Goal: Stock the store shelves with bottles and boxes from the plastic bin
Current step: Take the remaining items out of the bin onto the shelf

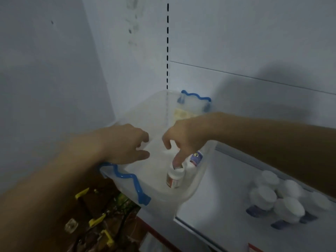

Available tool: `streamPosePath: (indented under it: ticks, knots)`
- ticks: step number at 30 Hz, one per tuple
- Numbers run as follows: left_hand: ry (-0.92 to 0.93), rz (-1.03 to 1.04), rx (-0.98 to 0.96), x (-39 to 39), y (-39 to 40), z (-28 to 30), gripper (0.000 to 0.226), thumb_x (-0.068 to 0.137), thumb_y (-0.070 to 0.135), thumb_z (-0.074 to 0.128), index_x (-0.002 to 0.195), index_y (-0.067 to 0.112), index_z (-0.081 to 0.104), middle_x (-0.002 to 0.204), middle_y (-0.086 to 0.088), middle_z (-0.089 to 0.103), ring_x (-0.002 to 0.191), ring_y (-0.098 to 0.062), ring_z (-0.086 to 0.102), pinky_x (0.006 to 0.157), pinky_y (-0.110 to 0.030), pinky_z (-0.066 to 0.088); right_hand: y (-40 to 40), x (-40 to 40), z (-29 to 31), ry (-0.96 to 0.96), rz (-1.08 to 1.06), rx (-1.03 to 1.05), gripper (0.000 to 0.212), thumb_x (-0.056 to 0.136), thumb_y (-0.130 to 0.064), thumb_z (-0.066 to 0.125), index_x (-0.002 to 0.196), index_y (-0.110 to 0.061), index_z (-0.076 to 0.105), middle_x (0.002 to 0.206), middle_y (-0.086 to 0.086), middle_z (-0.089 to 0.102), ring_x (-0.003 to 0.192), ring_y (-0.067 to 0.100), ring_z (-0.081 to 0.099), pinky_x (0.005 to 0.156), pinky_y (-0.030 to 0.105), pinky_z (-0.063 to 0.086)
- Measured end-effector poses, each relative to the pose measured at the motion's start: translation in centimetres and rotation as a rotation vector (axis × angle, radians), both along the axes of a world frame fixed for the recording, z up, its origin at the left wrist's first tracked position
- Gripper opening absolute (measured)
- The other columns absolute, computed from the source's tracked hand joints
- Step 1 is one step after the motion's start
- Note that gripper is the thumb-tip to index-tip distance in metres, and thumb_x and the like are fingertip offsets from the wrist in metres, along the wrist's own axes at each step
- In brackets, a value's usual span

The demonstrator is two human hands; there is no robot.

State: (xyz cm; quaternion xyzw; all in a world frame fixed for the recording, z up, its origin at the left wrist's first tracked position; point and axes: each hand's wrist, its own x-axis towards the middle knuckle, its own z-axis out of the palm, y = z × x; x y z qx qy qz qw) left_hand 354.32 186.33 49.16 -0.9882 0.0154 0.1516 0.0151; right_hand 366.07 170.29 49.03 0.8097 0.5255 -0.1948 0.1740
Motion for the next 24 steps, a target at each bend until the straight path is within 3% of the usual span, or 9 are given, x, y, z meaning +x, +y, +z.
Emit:
streamPosePath:
  ticks: [3, 6, 8, 10, 13, 17, 21, 24]
  knots:
    - [0.045, -0.001, -0.047, 0.4, 0.3, -1.4, 0.06, 0.096, 0.06, 0.05, 0.146, 0.026, 0.044, 0.132, 0.008, 0.06, 0.112, -0.012, 0.058, 0.1, -0.029, 0.046, 2.0, -0.4, -3.6, 0.041, -0.032, -0.217, 0.062, 0.082, -0.065, 0.067, 0.114, -0.012, 0.065, 0.104, 0.008, 0.071, 0.089, 0.025, 0.071, 0.069, 0.033, 0.06]
    - [0.049, 0.004, -0.128, 0.5, 0.6, -1.9, 0.064, 0.093, 0.063, 0.05, 0.146, 0.027, 0.044, 0.131, 0.01, 0.059, 0.109, -0.009, 0.056, 0.098, -0.027, 0.045, 1.7, -0.8, -4.0, 0.137, -0.099, -0.156, 0.046, 0.09, -0.051, 0.065, 0.115, -0.013, 0.059, 0.1, 0.009, 0.071, 0.089, 0.026, 0.071, 0.078, 0.039, 0.062]
    - [0.021, 0.015, -0.185, 0.4, 0.8, -1.9, 0.07, 0.09, 0.067, 0.051, 0.146, 0.027, 0.043, 0.132, 0.012, 0.058, 0.109, -0.007, 0.057, 0.097, -0.026, 0.047, 1.1, -1.1, -2.7, 0.104, -0.104, -0.059, 0.043, 0.09, -0.05, 0.065, 0.113, -0.015, 0.059, 0.101, 0.005, 0.068, 0.091, 0.023, 0.068, 0.083, 0.039, 0.059]
    - [-0.011, 0.015, -0.232, 0.2, 0.9, -1.6, 0.081, 0.081, 0.075, 0.053, 0.146, 0.026, 0.044, 0.132, 0.012, 0.058, 0.108, -0.006, 0.058, 0.096, -0.027, 0.049, 0.3, -0.9, -1.5, 0.07, -0.139, 0.107, 0.038, 0.089, -0.052, 0.063, 0.108, -0.019, 0.06, 0.09, -0.001, 0.066, 0.084, 0.018, 0.067, 0.077, 0.037, 0.057]
    - [-0.061, 0.049, -0.313, 0.0, 0.7, -1.3, 0.093, 0.067, 0.081, 0.055, 0.141, 0.025, 0.048, 0.127, 0.01, 0.061, 0.103, -0.007, 0.061, 0.092, -0.032, 0.054, -0.4, -0.5, 0.6, 0.31, -0.3, 0.387, 0.02, 0.093, -0.038, 0.06, 0.104, -0.021, 0.058, 0.08, 0.001, 0.072, 0.068, 0.016, 0.072, 0.068, 0.036, 0.06]
    - [-0.244, 0.069, -0.42, -0.2, 0.9, -1.5, 0.051, 0.076, 0.062, 0.069, 0.114, 0.031, 0.056, 0.099, 0.01, 0.064, 0.085, -0.007, 0.063, 0.08, -0.034, 0.058, -0.7, -0.3, 2.3, 0.703, -0.46, 0.644, 0.016, 0.099, -0.021, 0.056, 0.112, -0.012, 0.06, 0.097, 0.012, 0.075, 0.079, 0.026, 0.076, 0.078, 0.037, 0.063]
    - [-0.306, 0.097, -0.443, -0.7, 1.3, -1.8, 0.042, 0.082, 0.052, 0.071, 0.113, 0.034, 0.049, 0.098, 0.011, 0.061, 0.083, -0.006, 0.062, 0.077, -0.031, 0.058, -0.5, 1.3, 3.0, 0.515, -0.421, 0.511, 0.024, 0.1, -0.046, 0.05, 0.116, -0.031, 0.058, 0.103, -0.004, 0.074, 0.086, 0.016, 0.075, 0.081, 0.033, 0.06]
    - [-0.31, 0.082, -0.433, -0.8, 1.4, -1.9, 0.04, 0.083, 0.05, 0.072, 0.111, 0.034, 0.048, 0.093, 0.01, 0.06, 0.078, -0.006, 0.062, 0.071, -0.03, 0.056, 1.1, 2.4, 2.2, 0.334, -0.368, 0.243, 0.026, 0.1, -0.046, 0.053, 0.122, -0.032, 0.058, 0.111, -0.005, 0.071, 0.088, 0.014, 0.071, 0.088, 0.035, 0.058]
